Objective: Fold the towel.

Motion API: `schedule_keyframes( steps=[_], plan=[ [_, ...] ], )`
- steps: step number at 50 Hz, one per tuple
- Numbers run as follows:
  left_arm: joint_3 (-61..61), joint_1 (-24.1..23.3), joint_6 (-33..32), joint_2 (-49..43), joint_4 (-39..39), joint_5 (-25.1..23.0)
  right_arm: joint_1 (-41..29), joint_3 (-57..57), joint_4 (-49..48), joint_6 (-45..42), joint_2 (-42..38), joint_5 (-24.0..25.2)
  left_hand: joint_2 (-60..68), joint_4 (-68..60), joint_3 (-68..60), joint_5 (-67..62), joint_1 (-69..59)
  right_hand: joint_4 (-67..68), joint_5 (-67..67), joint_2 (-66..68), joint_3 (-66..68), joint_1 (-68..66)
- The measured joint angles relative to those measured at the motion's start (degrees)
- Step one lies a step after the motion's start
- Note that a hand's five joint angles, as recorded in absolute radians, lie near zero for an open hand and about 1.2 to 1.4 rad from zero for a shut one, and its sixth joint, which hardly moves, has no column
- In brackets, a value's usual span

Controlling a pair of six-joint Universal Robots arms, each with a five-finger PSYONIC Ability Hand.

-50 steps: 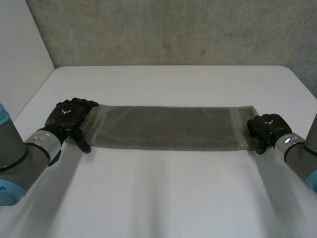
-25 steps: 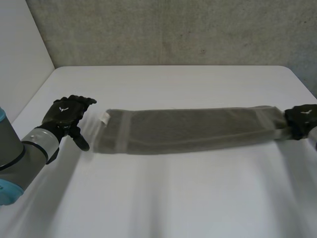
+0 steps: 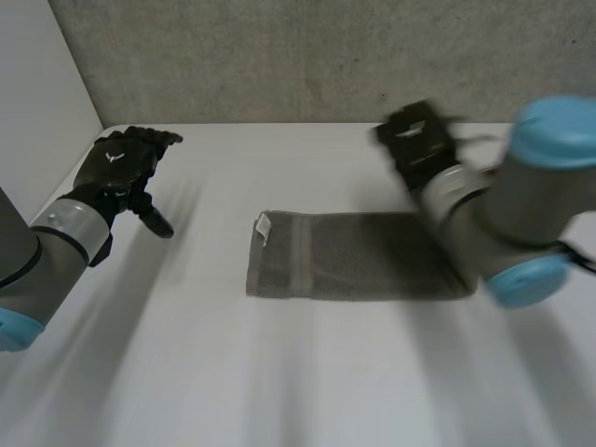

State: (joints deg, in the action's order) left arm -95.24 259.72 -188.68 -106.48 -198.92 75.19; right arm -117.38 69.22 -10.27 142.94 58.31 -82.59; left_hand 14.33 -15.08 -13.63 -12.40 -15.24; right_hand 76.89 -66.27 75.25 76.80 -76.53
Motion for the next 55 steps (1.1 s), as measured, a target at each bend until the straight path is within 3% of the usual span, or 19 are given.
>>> schedule_keyframes(
  steps=[5, 9, 12, 15, 16, 18, 26, 35, 39, 45, 50, 55],
  plan=[
    [1.1, -1.4, 2.4, -0.3, 0.0, 0.9, -9.6, -0.9, -0.8, -1.1, -6.5, 1.6, 0.0, 0.0, 0.0, 0.0, 0.0, 0.0, 0.0, 0.0, 0.0, 0.0],
    [1.3, -2.5, 3.0, -0.6, 0.0, 1.6, -12.8, -1.0, -0.9, -1.8, -10.4, 2.1, 0.0, 0.0, 0.0, 0.0, 0.0, 0.0, 0.0, 0.0, 0.0, 0.0],
    [1.4, -3.4, 3.0, -1.0, -0.1, 2.0, -13.7, -0.6, -0.9, -1.7, -11.8, 2.2, 0.0, 0.0, 0.0, 0.0, 0.0, -20.3, 20.9, -20.6, -20.2, 21.5],
    [1.5, -4.3, 2.9, -1.4, -0.1, 2.1, -13.4, 0.6, -0.9, -0.7, -10.8, 2.2, 0.0, 0.0, 0.0, 0.0, 0.0, -50.8, 53.2, -52.4, -51.5, 52.0],
    [1.5, -4.4, 2.9, -1.5, -0.2, 2.1, -13.3, 1.0, -0.9, -0.3, -10.4, 2.2, 0.0, 0.0, 0.0, 0.0, 0.0, -55.3, 57.4, -56.1, -55.7, 55.9],
    [1.5, -4.9, 2.8, -1.7, -0.2, 2.1, -12.0, 2.7, -1.0, 1.6, -7.7, 2.1, 0.0, 0.0, 0.0, 0.0, 0.0, -62.1, 63.1, -61.1, -62.2, 62.1],
    [1.5, -6.2, 2.7, -2.6, -0.5, 2.0, 0.7, 12.1, 0.3, 11.6, 3.8, 1.9, 0.0, 0.0, 0.0, 0.0, 0.0, -62.2, 63.1, -61.1, -62.6, 63.4],
    [1.8, -7.2, 2.6, -3.8, -0.6, 2.0, 9.6, 23.1, 2.5, 11.4, 6.7, 2.5, 0.0, 0.0, 0.0, 0.0, 0.0, -62.2, 63.1, -61.1, -62.6, 63.4],
    [1.9, -7.8, 2.6, -4.3, -0.6, 2.0, 12.0, 26.7, 1.5, 9.8, 6.3, 3.7, 0.0, 0.0, 0.0, 0.0, 0.0, -58.7, 57.2, -56.9, -58.5, 57.9],
    [2.0, -8.6, 2.6, -4.9, -0.6, 2.1, 13.7, 28.8, -0.1, 8.7, 5.2, 5.8, 0.0, 0.0, 0.0, 0.0, 0.0, -31.8, 30.9, -29.7, -31.6, 30.9],
    [1.9, -9.2, 2.6, -5.1, -0.5, 2.1, 13.6, 27.8, -0.9, 8.9, 3.9, 6.2, 0.0, 0.0, 0.0, 0.0, 0.0, -1.8, 1.0, 0.3, -1.6, 3.6],
    [1.8, -9.3, 2.6, -4.9, -0.5, 2.1, 13.0, 26.0, -1.4, 9.4, 3.6, 5.8, 0.0, 0.0, 0.0, 0.0, 0.0, 0.1, -0.6, 0.8, -0.2, 2.2]
  ],
)
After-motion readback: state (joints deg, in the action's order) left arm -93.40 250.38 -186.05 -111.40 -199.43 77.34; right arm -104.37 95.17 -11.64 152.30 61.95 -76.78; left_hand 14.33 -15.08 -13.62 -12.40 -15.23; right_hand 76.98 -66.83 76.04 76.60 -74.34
